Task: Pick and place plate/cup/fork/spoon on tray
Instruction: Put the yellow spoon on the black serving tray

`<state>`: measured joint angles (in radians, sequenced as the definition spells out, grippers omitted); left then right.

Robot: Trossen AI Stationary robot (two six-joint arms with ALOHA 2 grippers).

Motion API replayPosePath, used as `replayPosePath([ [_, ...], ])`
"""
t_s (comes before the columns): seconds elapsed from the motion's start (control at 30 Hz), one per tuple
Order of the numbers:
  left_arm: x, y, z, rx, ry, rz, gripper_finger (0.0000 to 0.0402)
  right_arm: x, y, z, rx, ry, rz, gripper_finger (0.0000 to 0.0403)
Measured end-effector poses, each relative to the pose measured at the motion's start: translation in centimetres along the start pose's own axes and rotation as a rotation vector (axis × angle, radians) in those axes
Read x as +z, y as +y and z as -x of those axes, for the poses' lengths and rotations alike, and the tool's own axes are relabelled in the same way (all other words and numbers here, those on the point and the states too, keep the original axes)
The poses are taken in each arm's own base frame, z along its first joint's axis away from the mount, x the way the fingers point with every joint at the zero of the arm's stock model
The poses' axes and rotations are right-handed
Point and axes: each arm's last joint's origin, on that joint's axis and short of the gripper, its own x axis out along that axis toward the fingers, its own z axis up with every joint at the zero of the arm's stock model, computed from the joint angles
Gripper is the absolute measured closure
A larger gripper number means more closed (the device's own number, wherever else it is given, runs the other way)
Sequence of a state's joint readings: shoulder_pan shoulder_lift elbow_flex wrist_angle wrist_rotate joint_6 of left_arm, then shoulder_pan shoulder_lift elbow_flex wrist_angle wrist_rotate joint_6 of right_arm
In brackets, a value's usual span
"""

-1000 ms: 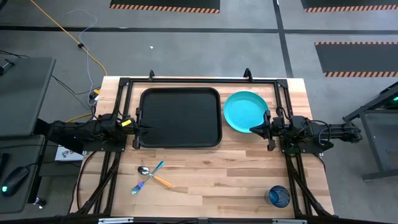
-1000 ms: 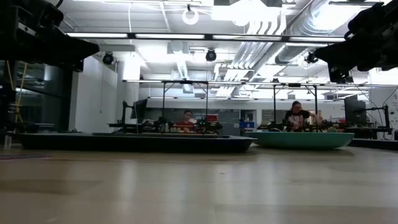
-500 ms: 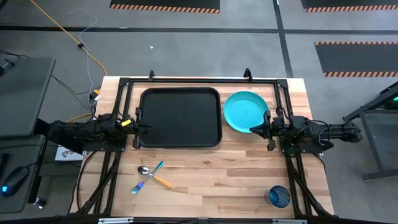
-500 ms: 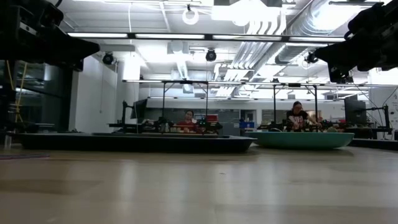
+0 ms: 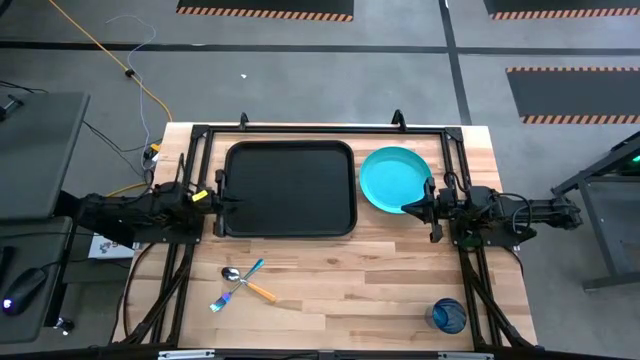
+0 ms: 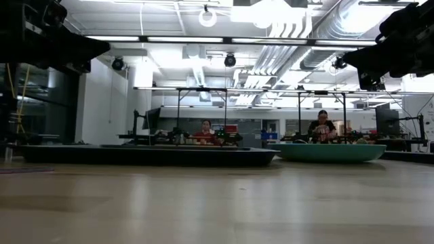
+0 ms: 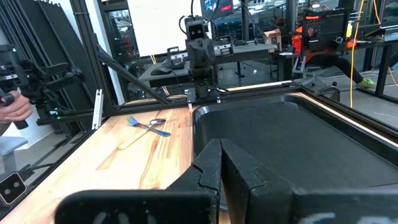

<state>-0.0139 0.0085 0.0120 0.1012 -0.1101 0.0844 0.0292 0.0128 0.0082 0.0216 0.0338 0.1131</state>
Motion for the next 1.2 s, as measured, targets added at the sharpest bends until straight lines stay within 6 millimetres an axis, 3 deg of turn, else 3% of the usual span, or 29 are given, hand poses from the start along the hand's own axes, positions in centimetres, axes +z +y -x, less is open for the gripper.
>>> replayPosePath([
  [0.13,0.9,0.1,-0.3,0.027,-0.075,0.022,0.0372,0.0,0.0,0.0,0.0,0.0,-0.001,0.0402],
  [0.27,2.6,-0.1,-1.2,-0.016,-0.035,0.032,0.0307,0.0,0.0,0.0,0.0,0.0,-0.001,0.0402],
  [0.5,5.6,-3.0,-4.5,-0.348,0.29,0.052,0.0181,0.0,0.0,0.0,0.0,0.0,0.0,0.0402],
  [0.67,7.1,-7.1,-6.4,-0.56,0.567,0.049,0.0153,0.0,0.0,0.0,0.0,0.0,0.0,0.0402],
  [0.93,4.1,-13.4,-6.6,-0.628,1.037,-0.152,0.0152,0.0,0.0,0.0,0.0,0.0,0.0,0.0402],
  [1.2,-0.1,-16.5,-6.1,-0.647,1.196,-0.337,0.0151,0.0,0.0,0.0,0.0,0.0,-0.001,0.0402],
])
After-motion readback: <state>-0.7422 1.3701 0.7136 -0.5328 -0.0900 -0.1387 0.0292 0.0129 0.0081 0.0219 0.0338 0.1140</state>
